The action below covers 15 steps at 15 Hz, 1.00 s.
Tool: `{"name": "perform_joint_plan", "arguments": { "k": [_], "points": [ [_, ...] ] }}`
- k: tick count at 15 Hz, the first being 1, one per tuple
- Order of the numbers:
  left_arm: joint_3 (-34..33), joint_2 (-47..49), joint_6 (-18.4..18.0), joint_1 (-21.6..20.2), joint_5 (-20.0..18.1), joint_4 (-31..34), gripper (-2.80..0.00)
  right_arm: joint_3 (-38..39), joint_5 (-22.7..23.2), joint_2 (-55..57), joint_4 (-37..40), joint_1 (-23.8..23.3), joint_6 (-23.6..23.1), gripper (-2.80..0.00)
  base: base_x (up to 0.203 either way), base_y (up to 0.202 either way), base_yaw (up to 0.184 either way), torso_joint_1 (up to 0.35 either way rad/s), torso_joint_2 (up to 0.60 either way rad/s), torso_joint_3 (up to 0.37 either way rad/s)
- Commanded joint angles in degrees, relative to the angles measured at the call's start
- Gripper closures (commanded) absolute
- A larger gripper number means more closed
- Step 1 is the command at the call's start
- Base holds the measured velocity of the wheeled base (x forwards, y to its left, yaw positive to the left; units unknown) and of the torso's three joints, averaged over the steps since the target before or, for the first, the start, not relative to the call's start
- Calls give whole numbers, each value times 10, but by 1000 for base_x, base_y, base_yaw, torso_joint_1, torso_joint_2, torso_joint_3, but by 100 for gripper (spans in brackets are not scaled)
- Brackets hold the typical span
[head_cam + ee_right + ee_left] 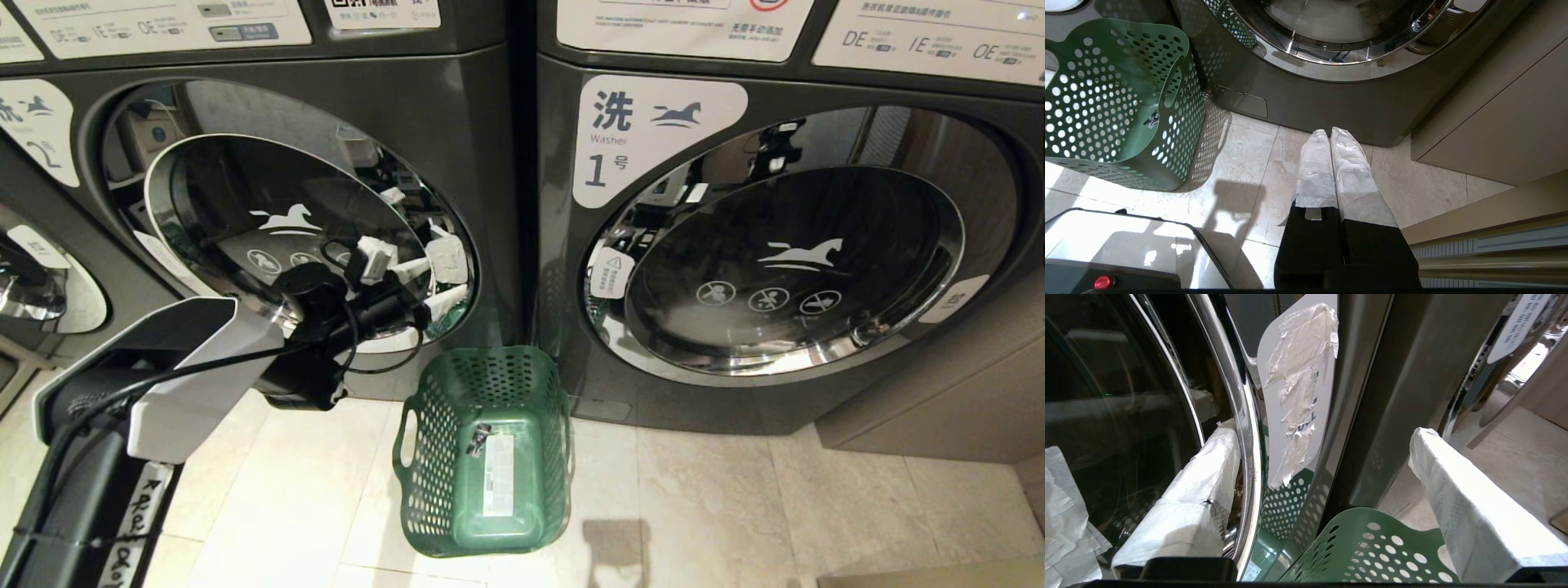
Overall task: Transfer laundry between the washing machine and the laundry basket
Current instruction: Open the lid of the washing machine
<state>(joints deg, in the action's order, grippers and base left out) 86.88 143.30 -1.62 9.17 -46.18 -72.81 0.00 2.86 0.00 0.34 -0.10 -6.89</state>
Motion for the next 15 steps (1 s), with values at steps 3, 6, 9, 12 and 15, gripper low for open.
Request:
{"name": "perform_joint_plan", "arguments": {
  "k": [3, 6, 9, 12, 15],
  "points": [
    [-2, 1, 7, 2, -46, -15, -280, 0, 0, 0, 0, 0, -1, 0, 0, 0, 0, 0, 0, 0],
    [-4, 1, 7, 7, -70, -17, -280, 0, 0, 0, 0, 0, -1, 0, 0, 0, 0, 0, 0, 0],
    [-4, 8, 6, 17, -109, -29, -280, 0, 0, 0, 0, 0, -1, 0, 0, 0, 0, 0, 0, 0],
    [-7, 11, 6, 23, -136, -40, -280, 0, 0, 0, 0, 0, -1, 0, 0, 0, 0, 0, 0, 0],
    [-13, 13, 7, 23, -159, -47, -280, 0, 0, 1, 0, 0, -1, 0, 0, 0, 0, 0, 0, 0]
  ]
}}
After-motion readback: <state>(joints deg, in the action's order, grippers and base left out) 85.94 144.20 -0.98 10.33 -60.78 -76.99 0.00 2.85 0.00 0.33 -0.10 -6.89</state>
